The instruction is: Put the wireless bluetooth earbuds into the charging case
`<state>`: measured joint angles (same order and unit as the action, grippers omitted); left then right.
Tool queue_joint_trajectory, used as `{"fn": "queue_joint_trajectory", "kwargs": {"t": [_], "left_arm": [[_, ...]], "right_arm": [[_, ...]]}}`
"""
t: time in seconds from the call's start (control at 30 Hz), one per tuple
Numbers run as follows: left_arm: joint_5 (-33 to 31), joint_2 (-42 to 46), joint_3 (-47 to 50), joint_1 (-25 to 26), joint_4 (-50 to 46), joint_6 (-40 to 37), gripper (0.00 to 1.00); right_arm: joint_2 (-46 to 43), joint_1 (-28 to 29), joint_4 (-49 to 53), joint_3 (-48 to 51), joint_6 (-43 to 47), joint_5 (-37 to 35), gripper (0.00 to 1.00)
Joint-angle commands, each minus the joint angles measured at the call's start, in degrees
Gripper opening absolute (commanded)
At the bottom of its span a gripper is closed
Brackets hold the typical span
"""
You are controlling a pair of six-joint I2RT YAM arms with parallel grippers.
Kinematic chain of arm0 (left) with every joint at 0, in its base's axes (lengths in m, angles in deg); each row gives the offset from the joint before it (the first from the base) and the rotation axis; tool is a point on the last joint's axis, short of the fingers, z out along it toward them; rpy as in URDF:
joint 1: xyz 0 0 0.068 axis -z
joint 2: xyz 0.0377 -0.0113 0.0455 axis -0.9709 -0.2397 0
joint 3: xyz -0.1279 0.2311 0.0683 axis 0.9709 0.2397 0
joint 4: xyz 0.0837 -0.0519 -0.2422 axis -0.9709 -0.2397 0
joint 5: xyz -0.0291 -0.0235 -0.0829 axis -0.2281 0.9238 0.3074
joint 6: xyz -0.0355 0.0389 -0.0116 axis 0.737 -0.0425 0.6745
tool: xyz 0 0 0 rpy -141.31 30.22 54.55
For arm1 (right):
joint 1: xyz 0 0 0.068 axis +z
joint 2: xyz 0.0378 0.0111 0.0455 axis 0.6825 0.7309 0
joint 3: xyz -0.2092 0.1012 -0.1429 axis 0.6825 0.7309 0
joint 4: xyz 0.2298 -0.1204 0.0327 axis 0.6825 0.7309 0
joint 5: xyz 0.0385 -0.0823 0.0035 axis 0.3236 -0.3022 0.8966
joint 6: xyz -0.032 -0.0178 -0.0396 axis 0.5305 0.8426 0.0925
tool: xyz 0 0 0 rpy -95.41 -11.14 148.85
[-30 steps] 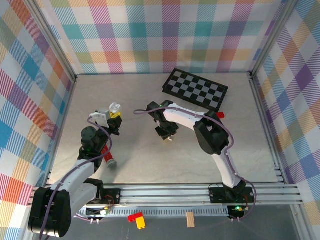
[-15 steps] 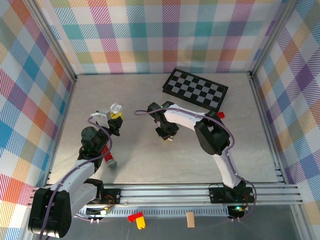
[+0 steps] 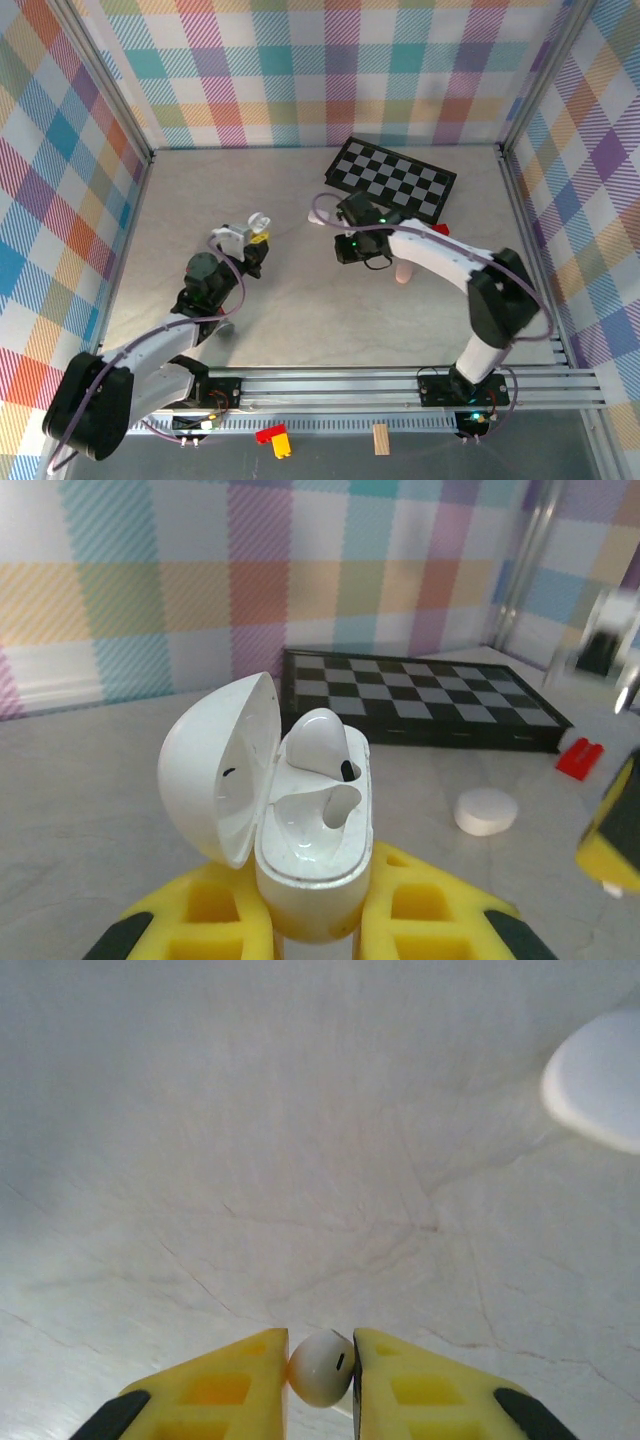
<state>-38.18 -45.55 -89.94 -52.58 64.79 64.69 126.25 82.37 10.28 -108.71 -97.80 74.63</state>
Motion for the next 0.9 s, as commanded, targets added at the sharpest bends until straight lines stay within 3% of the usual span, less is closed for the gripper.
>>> {"fn": "queue_joint_trajectory", "kwargs": {"t": [0.0,0.4,0.6,0.87], "left_arm": [[-3.08,-3.44,-3.18,3.45,7.13,-1.41,0.0],[-12.43,-17.29,-12.23,18.99,12.79,-9.74,0.0],[-12.78,-22.74,-16.45,22.54,12.79,-10.29,0.0],[-13.18,-26.1,-20.08,24.6,11.88,-8.53,0.0]], "right_arm": [[-6.72,-1.37,-11.9,5.21,-4.18,1.86,0.22],[-26.17,-5.2,-28.28,17.88,-13.09,8.03,0.21],[-29.74,-5.67,-33.23,20.22,-16.22,11.05,0.22],[-27.75,-5.69,-36.58,20.05,-18.29,15.37,0.22]]}}
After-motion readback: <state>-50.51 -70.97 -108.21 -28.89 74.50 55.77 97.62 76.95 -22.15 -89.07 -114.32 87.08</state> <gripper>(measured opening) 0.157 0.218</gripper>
